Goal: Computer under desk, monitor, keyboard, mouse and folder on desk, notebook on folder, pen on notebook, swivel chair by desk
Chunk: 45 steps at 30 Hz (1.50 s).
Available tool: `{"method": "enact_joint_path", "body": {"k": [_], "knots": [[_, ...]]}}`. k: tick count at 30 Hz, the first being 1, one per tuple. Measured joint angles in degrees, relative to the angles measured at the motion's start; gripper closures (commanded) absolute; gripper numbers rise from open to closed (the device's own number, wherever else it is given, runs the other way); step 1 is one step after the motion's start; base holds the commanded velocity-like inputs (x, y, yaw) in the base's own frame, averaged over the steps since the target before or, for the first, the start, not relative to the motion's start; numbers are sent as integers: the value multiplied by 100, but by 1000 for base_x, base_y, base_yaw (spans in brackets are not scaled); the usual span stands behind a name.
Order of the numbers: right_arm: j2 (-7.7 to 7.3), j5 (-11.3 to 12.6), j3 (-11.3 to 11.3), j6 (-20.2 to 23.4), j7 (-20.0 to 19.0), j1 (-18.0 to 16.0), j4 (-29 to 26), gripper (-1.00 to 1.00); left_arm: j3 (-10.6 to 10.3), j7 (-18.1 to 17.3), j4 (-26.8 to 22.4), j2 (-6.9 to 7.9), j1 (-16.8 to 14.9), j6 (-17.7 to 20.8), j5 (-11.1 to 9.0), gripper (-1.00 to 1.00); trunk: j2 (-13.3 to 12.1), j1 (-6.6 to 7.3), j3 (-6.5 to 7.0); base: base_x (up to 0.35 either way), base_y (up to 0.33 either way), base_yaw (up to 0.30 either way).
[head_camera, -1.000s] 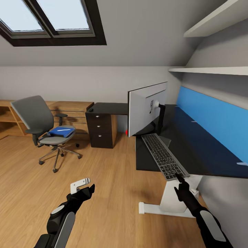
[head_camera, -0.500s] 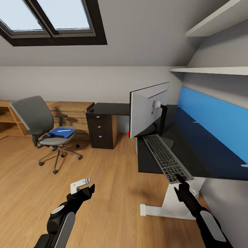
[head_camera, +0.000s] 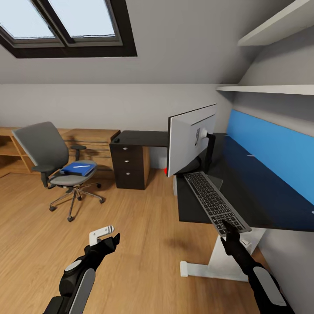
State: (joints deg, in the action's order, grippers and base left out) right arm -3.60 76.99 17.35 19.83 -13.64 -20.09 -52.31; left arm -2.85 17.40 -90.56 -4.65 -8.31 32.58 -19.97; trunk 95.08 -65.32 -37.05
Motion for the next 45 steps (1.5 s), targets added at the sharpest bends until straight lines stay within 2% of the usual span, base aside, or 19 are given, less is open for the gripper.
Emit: {"method": "enact_joint_path", "body": {"k": [2, 26, 27, 45], "knots": [[-2, 0, 0, -1, 0, 0, -3, -100, 0, 2, 1, -1, 0, -1, 1, -100, -79, 43, 35, 3, 2, 0], [-2, -23, 0, -1, 0, 0, -9, -100, 0, 0, 1, -1, 0, 4, 1, -100, -80, 44, 36, 0, 0, 0], [-2, -24, 0, -1, 0, 0, -9, 100, 0, 0, 1, -1, 0, 4, 1, -100, -80, 44, 36, 0, 0, 0], [-4, -27, 0, -10, -4, 0, -44, 100, 0, 7, 1, -1, 0, 4, 1, -100, -80, 44, 36, 0, 0, 0]]}}
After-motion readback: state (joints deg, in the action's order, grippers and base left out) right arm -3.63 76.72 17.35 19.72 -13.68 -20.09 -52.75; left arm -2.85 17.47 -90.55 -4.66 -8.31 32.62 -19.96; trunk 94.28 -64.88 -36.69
